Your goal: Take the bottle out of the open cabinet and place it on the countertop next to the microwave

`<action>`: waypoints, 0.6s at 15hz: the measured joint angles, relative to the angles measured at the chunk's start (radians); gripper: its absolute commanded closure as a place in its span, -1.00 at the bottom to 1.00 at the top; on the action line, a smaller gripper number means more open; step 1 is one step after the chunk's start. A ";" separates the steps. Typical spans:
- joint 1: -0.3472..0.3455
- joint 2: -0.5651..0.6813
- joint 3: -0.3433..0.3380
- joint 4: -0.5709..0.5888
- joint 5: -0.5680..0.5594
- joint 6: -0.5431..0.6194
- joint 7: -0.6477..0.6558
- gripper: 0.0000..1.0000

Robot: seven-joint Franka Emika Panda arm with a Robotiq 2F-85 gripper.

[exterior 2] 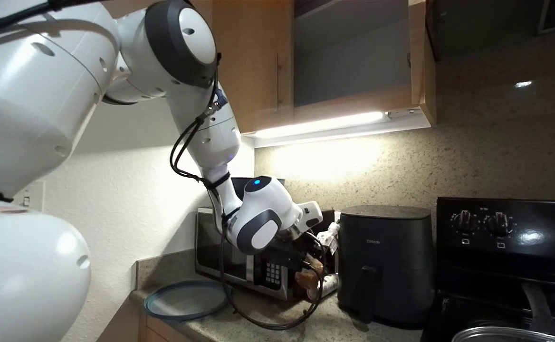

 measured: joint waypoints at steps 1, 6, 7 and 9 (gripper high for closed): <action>0.075 0.013 -0.078 0.013 0.018 0.000 0.000 -0.12; 0.157 0.055 -0.160 0.014 0.028 -0.001 0.007 -0.93; 0.156 0.055 -0.160 0.015 0.028 -0.003 0.007 -0.97; 0.157 0.054 -0.164 0.016 0.028 -0.011 0.007 -1.00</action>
